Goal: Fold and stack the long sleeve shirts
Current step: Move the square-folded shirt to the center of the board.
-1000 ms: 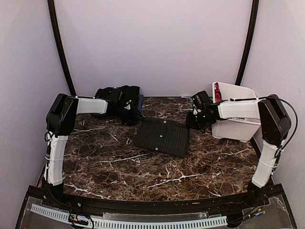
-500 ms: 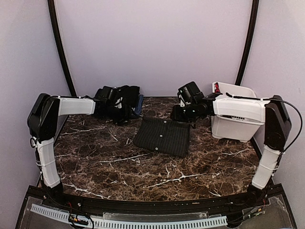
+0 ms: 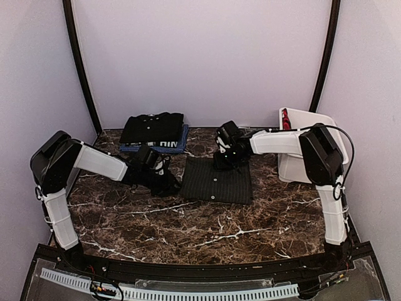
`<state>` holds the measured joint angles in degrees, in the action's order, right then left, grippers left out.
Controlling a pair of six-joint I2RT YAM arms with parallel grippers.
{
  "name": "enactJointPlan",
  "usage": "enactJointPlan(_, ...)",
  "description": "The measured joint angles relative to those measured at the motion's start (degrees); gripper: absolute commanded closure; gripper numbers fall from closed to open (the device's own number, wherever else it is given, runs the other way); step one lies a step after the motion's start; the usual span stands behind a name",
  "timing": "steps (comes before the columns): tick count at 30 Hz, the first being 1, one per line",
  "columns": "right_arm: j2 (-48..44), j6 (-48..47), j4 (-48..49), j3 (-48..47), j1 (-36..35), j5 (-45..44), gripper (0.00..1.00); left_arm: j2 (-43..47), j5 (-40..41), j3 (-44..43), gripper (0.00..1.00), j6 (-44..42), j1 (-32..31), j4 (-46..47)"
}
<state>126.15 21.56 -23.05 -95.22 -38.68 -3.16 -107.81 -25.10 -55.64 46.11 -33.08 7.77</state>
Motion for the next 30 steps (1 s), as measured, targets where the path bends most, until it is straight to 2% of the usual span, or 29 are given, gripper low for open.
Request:
enactJointPlan(5, -0.1, -0.3, 1.4, 2.3, 4.1, 2.3, 0.55, 1.4, 0.6, 1.7, 0.83, 2.2, -3.1, 0.9)
enactJointPlan(11, -3.7, -0.3, 6.9, 10.1, 5.7, 6.5, 0.55, 6.9, 1.3, 3.8, 0.85, 3.7, -5.0, -0.2)
enactJointPlan(14, -4.8, -0.7, 8.6, 12.5, 3.3, 7.6, 0.55, 11.8, 2.6, 3.8, 0.84, 4.0, -5.3, -2.4)
enactJointPlan(23, -6.4, 2.3, 11.1, 15.2, -10.8, 14.2, 0.53, 24.6, 7.9, 3.8, 0.84, 4.0, -5.9, -11.4)
enactJointPlan(26, -8.9, 5.4, 10.2, 17.2, -12.7, 15.8, 0.52, 24.9, 8.1, 4.1, 0.85, 4.1, -6.0, -12.4)
enactJointPlan(30, -14.3, 7.7, 8.7, 18.4, -11.9, 14.7, 0.53, 24.9, 7.5, 5.2, 0.87, 4.5, -6.1, -13.3)
